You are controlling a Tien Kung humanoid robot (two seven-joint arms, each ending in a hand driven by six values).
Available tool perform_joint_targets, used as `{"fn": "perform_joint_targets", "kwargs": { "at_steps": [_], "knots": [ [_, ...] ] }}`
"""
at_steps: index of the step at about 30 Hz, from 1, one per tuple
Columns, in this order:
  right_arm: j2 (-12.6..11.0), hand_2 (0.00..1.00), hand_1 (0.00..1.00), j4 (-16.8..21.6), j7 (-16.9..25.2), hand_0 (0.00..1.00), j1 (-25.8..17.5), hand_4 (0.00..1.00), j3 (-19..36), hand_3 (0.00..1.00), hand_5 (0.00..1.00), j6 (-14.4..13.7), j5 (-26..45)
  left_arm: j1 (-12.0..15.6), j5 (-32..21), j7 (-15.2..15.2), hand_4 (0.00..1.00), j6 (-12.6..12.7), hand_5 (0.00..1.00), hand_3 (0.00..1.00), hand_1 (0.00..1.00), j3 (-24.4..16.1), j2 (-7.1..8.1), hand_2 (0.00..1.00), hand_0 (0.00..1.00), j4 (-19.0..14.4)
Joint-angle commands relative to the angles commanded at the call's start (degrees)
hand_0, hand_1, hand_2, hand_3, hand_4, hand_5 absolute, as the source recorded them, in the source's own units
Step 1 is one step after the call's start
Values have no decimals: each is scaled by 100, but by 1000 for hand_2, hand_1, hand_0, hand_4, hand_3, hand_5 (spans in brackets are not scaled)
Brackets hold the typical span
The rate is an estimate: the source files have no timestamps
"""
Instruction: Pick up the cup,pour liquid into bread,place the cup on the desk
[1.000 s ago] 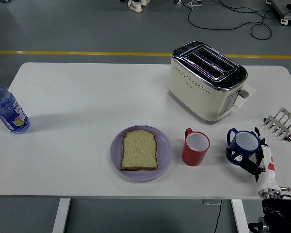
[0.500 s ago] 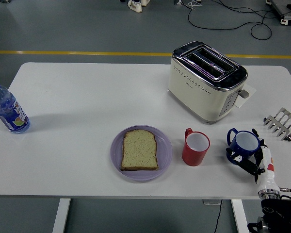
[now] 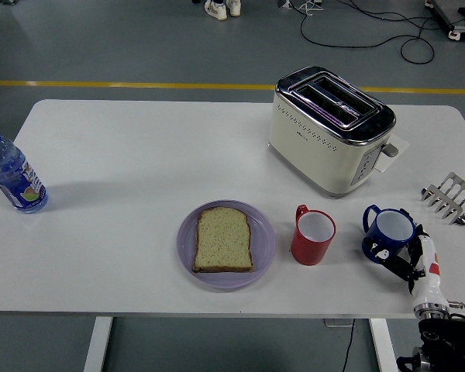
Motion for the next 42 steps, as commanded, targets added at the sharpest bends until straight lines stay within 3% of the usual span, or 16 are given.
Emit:
{"fn": "perform_joint_targets", "kwargs": {
  "at_steps": [17, 18, 23, 24, 35, 36, 41, 42],
  "knots": [
    [36, 779, 652, -43, 11, 790, 129, 973, -16, 831, 75, 15, 29, -33, 23, 0, 289, -3, 764, 527, 642, -60, 0, 637, 644, -7],
    [38, 754, 601, -56, 19, 716, 142, 957, -25, 815, 81, 8, 44, -38, 25, 0, 289, -2, 763, 528, 642, -66, 0, 637, 644, -7],
    [43, 754, 601, -92, 35, 716, 179, 957, -49, 815, 81, 2, 71, -46, 28, 1, 289, -1, 763, 528, 642, -76, 0, 637, 644, -6],
    [45, 704, 555, -101, 45, 634, 190, 951, -54, 756, 81, 1, 82, -50, 33, 1, 291, -1, 766, 527, 642, -83, 0, 636, 644, -8],
    [53, 645, 509, -167, 121, 575, 233, 940, -65, 691, 79, -16, 203, -61, 46, 1, 289, -3, 769, 527, 641, -109, 0, 636, 644, -10],
    [53, 561, 452, -171, 130, 514, 235, 904, -65, 515, 61, -19, 217, -61, 46, 1, 289, -3, 770, 527, 642, -110, 0, 636, 644, -10],
    [52, 561, 452, -163, 175, 514, 238, 904, -47, 515, 61, -40, 280, -59, 48, 2, 289, -5, 770, 527, 642, -115, 0, 636, 644, -9],
    [48, 521, 397, -152, 177, 452, 237, 889, -30, 477, 51, -37, 287, -59, 52, 1, 290, -5, 770, 527, 642, -120, 0, 636, 644, -10]
  ]
}}
